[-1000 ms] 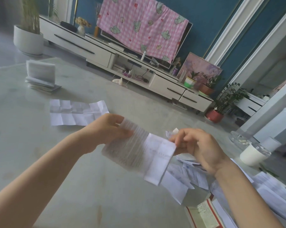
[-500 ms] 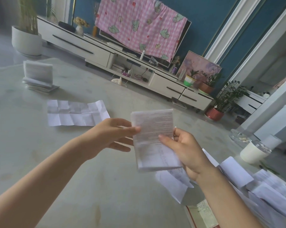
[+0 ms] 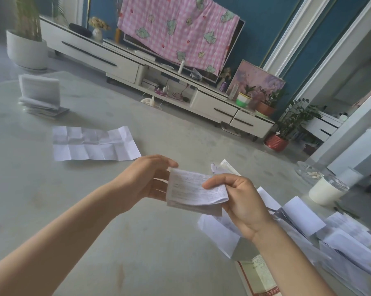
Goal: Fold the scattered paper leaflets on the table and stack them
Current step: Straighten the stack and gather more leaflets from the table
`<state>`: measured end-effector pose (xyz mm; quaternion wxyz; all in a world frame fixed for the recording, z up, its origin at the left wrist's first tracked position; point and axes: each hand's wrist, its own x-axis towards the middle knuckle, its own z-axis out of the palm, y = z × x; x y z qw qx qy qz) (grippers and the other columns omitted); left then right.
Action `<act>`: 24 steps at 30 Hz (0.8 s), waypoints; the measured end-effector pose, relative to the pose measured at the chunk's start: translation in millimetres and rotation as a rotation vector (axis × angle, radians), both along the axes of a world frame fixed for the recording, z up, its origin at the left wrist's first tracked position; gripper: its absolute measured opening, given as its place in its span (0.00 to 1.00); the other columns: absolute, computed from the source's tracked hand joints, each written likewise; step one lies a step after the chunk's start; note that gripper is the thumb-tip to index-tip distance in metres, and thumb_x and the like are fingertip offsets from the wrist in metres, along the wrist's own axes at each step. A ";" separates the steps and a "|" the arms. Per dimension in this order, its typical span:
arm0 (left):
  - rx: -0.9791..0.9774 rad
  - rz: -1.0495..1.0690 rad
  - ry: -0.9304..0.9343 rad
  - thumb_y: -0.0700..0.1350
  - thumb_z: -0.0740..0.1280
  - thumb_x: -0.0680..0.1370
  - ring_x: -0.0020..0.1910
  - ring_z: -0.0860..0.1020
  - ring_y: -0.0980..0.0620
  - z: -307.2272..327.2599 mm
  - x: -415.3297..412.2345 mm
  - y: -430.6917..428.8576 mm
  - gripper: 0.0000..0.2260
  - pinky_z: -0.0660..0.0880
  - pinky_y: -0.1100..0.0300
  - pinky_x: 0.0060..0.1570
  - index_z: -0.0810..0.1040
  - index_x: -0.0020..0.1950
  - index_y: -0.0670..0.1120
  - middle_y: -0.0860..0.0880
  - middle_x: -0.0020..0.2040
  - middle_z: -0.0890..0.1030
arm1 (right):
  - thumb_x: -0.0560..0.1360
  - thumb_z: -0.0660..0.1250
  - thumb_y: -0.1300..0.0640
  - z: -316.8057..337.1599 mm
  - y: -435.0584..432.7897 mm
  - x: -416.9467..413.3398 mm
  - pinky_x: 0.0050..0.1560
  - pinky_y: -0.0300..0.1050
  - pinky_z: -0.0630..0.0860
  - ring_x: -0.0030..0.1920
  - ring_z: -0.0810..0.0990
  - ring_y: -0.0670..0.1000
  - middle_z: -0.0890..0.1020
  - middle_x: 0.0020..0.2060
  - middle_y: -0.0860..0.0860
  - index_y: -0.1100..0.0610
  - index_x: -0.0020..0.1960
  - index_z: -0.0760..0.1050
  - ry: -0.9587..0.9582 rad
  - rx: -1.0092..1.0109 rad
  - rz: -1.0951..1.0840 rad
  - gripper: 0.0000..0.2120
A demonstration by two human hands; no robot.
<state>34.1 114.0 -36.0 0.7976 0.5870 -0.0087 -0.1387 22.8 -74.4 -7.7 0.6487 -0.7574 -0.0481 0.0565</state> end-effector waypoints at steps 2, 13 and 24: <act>-0.055 -0.067 0.035 0.47 0.57 0.80 0.30 0.80 0.46 0.9 -0.9 -2.0 0.11 0.77 0.59 0.28 0.76 0.51 0.42 0.42 0.38 0.82 | 0.73 0.57 0.77 -2.1 0.0 -1.9 0.31 0.42 0.78 0.35 0.82 0.52 0.83 0.34 0.55 0.61 0.30 0.81 -0.044 0.011 -0.039 0.21; 0.213 -0.049 -0.191 0.43 0.65 0.78 0.31 0.82 0.51 -8.7 -7.6 -17.4 0.04 0.74 0.65 0.27 0.79 0.48 0.47 0.51 0.36 0.83 | 0.79 0.52 0.65 3.1 -9.0 -6.8 0.29 0.47 0.77 0.37 0.81 0.55 0.82 0.43 0.59 0.61 0.49 0.80 0.009 0.072 0.002 0.17; 0.208 0.037 -0.112 0.35 0.65 0.76 0.27 0.79 0.55 -26.0 -3.5 -36.6 0.04 0.76 0.67 0.32 0.77 0.46 0.42 0.48 0.33 0.82 | 0.73 0.65 0.73 -0.1 -34.8 -9.5 0.28 0.38 0.78 0.33 0.80 0.50 0.77 0.45 0.56 0.61 0.46 0.78 -0.121 -0.284 -0.242 0.09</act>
